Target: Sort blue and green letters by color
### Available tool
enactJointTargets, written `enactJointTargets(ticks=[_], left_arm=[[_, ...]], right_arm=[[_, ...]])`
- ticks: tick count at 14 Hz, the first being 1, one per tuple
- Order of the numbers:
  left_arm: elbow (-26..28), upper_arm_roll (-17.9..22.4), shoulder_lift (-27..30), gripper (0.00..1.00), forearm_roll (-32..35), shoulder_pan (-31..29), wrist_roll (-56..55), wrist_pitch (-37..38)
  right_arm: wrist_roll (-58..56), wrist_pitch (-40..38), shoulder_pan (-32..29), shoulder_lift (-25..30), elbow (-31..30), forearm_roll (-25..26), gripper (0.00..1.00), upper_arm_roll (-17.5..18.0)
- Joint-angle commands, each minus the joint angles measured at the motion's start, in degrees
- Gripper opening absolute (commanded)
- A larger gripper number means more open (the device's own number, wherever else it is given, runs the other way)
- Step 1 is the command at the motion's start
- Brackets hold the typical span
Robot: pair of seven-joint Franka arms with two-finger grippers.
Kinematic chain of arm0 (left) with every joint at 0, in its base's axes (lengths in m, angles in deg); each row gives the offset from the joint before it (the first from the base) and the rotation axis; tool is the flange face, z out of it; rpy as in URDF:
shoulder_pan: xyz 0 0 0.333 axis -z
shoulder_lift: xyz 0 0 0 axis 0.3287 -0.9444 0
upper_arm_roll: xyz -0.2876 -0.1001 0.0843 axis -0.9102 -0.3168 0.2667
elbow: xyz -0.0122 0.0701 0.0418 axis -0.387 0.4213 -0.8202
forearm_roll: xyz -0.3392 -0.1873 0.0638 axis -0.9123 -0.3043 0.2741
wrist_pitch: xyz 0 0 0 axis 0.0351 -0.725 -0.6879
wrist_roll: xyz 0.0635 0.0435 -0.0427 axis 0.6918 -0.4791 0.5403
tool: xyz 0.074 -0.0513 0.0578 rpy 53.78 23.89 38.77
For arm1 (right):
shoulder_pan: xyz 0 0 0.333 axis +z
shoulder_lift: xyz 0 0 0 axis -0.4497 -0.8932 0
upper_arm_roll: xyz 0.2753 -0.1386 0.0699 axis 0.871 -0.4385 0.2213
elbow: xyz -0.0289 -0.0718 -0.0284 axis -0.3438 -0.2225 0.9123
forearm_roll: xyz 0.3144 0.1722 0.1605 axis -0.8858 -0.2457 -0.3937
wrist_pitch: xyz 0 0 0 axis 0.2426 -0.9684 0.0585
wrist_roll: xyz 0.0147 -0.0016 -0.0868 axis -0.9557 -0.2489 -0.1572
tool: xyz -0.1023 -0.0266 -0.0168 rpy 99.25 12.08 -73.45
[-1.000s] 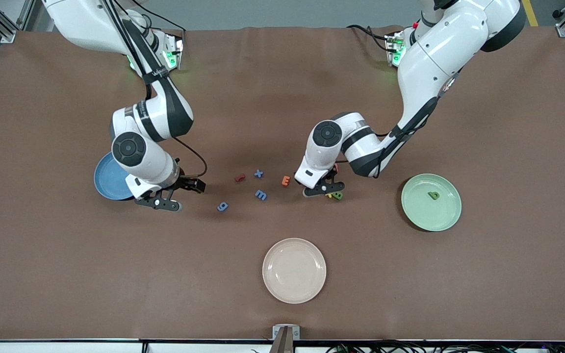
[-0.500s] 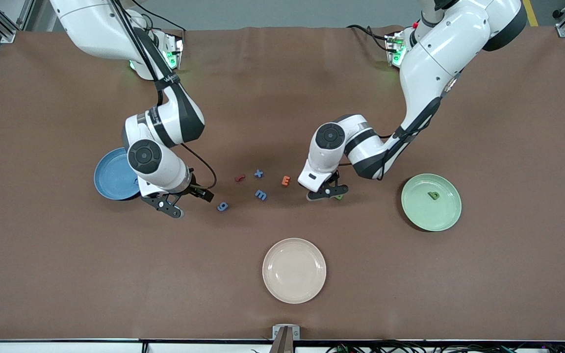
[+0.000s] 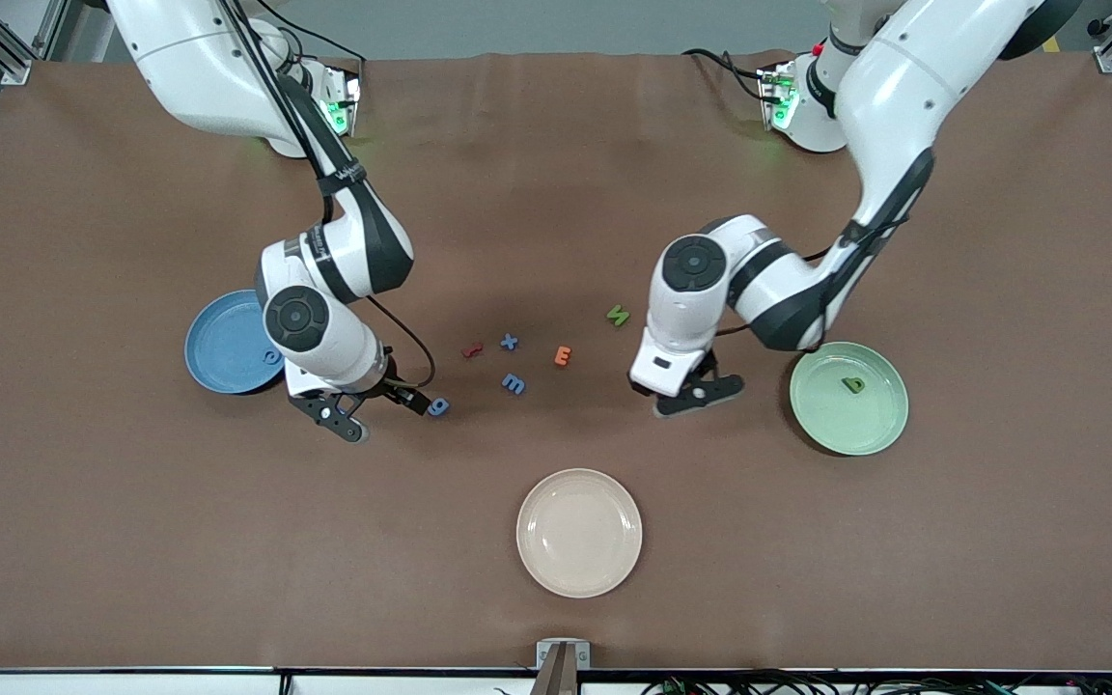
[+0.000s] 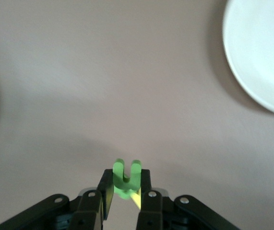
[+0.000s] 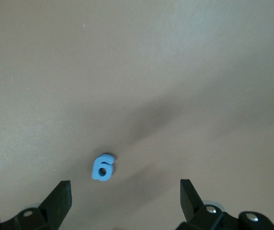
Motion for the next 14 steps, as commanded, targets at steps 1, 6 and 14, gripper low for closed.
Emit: enactJointTargets(ticks=[1,6,14], left_arm=[[2.1,-4.0,2.4,0.0,0.3,-8.0,4.2,3.3],[3.2,-10.0,6.1,0.0,0.3,-20.9,13.2,16.4],[11.1,-16.2,2.9,0.0,1.3,-39.1,16.2,12.4]], right_arm=[[5.8,1.6,2.2,-4.4,3.6,-1.0,0.99,-0.4],[9.1,1.8,3.2,-8.2,6.6,-0.3,0.86,-0.4],[9.8,3.4,3.6,-10.0,6.6,-0.2,0.71,-0.6]])
